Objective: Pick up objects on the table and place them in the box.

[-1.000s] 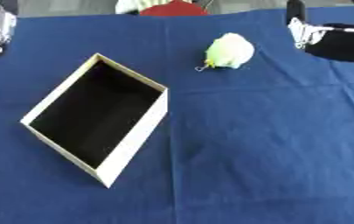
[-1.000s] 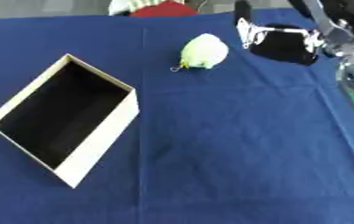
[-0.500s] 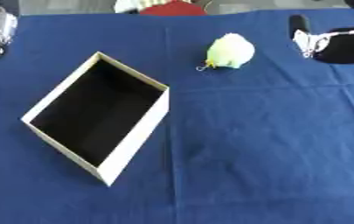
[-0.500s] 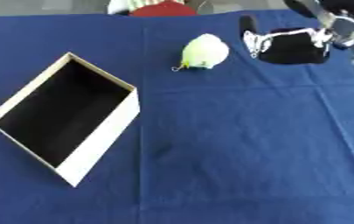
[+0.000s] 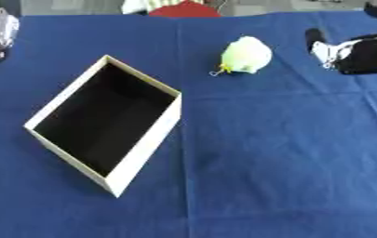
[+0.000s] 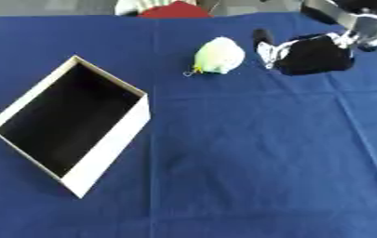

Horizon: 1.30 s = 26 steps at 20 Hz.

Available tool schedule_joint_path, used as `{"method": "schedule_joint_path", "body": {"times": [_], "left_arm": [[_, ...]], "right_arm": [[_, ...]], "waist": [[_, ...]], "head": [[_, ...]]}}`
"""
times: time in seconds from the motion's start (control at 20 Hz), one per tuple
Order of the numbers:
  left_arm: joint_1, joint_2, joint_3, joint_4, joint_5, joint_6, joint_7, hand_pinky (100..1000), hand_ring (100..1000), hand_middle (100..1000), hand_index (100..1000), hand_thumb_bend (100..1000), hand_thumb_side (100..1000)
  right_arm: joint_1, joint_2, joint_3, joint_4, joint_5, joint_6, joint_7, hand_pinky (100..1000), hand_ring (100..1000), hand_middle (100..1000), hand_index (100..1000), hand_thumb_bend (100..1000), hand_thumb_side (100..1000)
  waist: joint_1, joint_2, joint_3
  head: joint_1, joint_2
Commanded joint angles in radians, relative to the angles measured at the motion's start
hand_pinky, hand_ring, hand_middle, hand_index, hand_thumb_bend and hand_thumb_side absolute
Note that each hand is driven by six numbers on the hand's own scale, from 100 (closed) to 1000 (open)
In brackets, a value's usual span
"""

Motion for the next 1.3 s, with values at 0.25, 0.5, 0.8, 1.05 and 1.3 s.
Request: {"method": "schedule_joint_path", "body": {"times": [0.25,0.5,0.8,1.05,1.3], "left_arm": [[-0.006,0.030,0.000,-0.019,-0.001,0.001,-0.004,512,652,624,781,359,545],[-0.004,0.027,0.000,-0.019,0.002,0.002,-0.005,511,651,623,781,355,544],[-0.002,0.024,-0.001,-0.019,0.006,0.002,-0.007,510,651,622,780,345,542],[-0.003,0.023,-0.002,-0.019,0.009,0.002,-0.009,510,650,621,780,335,539],[-0.002,0.019,-0.002,-0.019,0.013,0.001,-0.011,509,650,621,780,329,539]], "right_arm": [[-0.067,0.004,0.034,-0.014,-0.029,0.017,0.059,979,995,908,909,100,641],[-0.104,0.032,0.061,-0.014,-0.032,0.028,0.117,973,963,902,925,100,526],[-0.144,0.072,0.094,-0.014,-0.004,0.076,0.179,967,941,893,947,100,364],[-0.172,0.105,0.119,-0.014,0.031,0.126,0.240,965,935,893,958,100,354],[-0.195,0.144,0.149,0.035,0.068,0.148,0.250,969,942,893,958,100,392]], "waist": [[0.005,-0.024,0.000],[0.009,-0.023,-0.002],[0.015,-0.021,-0.003],[0.018,-0.019,-0.002],[0.019,-0.015,0.001]], "head": [[-0.005,-0.007],[-0.008,-0.008],[-0.011,-0.008],[-0.011,-0.006],[-0.013,-0.007]]}}
